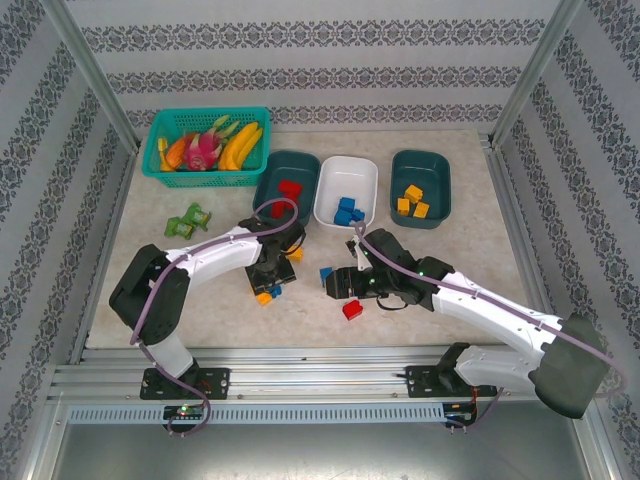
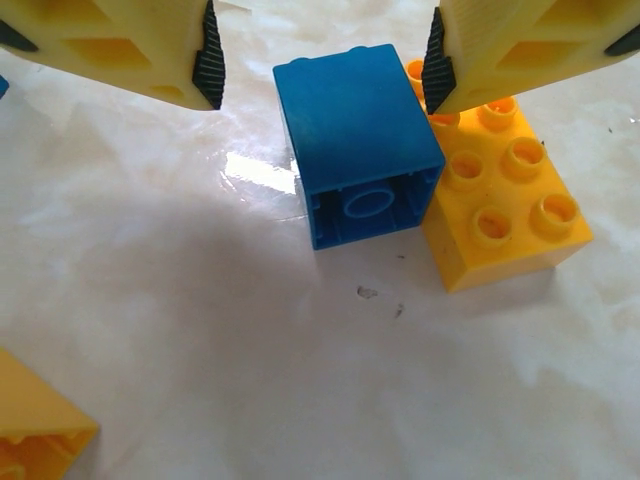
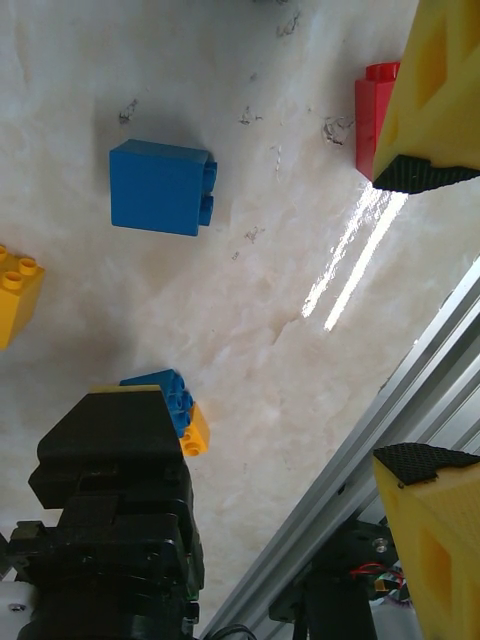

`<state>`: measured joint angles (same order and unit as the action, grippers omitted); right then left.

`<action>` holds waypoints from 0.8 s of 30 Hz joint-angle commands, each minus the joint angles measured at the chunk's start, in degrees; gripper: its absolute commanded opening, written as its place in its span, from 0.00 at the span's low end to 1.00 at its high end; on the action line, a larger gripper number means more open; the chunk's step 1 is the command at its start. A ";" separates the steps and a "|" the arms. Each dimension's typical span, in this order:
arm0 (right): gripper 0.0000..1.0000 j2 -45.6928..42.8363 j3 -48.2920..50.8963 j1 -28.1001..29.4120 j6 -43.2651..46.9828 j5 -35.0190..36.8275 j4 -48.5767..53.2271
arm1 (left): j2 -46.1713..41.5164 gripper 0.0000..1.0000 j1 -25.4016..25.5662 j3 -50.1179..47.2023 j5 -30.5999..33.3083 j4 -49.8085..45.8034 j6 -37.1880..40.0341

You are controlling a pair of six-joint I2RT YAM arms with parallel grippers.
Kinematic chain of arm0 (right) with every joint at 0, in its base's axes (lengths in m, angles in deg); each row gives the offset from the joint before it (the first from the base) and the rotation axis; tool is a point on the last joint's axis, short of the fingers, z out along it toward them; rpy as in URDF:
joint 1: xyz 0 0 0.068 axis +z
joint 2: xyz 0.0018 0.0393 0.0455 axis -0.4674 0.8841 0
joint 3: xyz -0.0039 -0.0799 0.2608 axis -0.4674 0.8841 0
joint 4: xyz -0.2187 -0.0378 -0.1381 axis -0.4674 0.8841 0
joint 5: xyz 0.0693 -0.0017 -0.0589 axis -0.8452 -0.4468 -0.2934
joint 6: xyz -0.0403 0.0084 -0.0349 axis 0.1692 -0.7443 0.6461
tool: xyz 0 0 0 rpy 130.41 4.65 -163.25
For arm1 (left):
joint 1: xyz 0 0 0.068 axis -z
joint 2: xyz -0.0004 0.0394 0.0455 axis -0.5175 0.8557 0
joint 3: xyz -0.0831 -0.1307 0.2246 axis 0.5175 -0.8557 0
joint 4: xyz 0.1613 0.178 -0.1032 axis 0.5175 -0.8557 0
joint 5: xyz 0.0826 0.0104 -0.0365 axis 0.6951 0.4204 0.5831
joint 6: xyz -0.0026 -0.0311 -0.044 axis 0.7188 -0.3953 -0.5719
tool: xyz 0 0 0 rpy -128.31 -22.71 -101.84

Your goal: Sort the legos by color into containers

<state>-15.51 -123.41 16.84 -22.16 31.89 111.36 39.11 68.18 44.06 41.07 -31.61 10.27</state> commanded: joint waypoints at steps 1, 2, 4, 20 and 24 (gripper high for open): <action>0.69 -1.07 -0.11 -0.74 0.97 -1.03 -0.18 | 1.53 0.54 -0.69 1.56 0.94 -0.59 -0.47; 0.69 -1.06 -0.16 -0.76 0.97 -1.14 -0.02 | 1.80 0.53 -0.71 1.59 0.84 -0.42 -0.42; 0.69 -1.18 -0.04 -0.87 0.97 -1.18 0.07 | 2.29 0.50 -0.64 2.00 0.91 -0.17 -0.09; 0.69 -2.22 0.04 -1.33 0.09 -0.58 0.34 | 7.84 0.48 0.68 4.68 0.59 0.34 4.76; 0.68 -2.65 -0.17 -1.64 -0.35 0.04 0.63 | 8.80 0.40 1.45 6.42 0.99 -0.26 6.44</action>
<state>-16.95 -123.41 15.73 -22.31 31.52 111.41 47.13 68.57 49.29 41.25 -31.15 14.27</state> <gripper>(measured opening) 0.684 0.413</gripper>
